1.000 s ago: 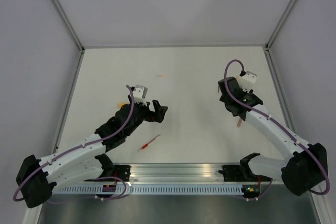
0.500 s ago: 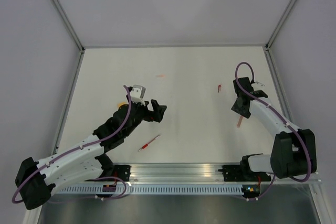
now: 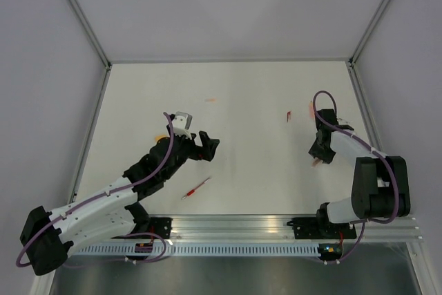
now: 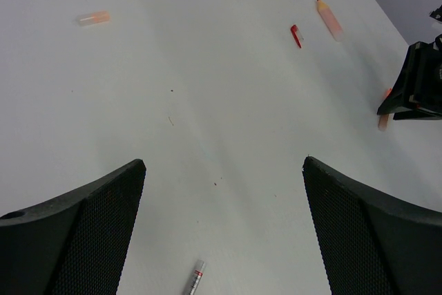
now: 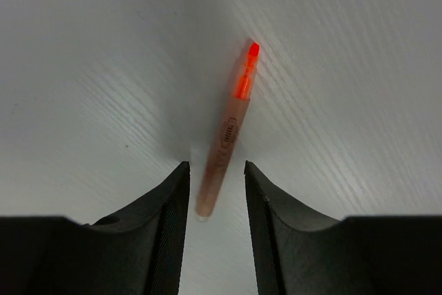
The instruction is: Insert the pens into the pen caps
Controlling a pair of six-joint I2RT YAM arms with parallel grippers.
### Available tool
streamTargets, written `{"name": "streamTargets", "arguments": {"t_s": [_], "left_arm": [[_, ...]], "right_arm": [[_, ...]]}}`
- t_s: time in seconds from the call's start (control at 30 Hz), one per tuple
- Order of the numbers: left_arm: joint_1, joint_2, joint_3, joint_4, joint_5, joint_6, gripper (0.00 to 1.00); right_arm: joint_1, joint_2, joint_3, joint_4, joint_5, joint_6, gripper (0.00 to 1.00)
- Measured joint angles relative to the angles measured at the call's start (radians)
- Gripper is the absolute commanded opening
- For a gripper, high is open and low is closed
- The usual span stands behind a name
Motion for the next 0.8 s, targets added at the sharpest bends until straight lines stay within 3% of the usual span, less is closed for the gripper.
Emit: {"name": "streamTargets", "arguments": {"t_s": [0.5, 0.73, 0.8], "left_arm": [[0.0, 0.005, 0.0, 0.0, 0.0, 0.0, 1.0], [0.0, 0.005, 0.0, 0.0, 0.001, 0.0, 0.99], [0.0, 0.005, 0.0, 0.0, 0.006, 0.0, 0.99]], "right_arm": [[0.002, 0.024, -0.003, 0.046, -0.04, -0.03, 0.32], [0.002, 0.046, 0.013, 0.064, -0.035, -0.039, 0.0], [0.002, 0.045, 0.013, 0.066, -0.037, -0.045, 0.0]]}}
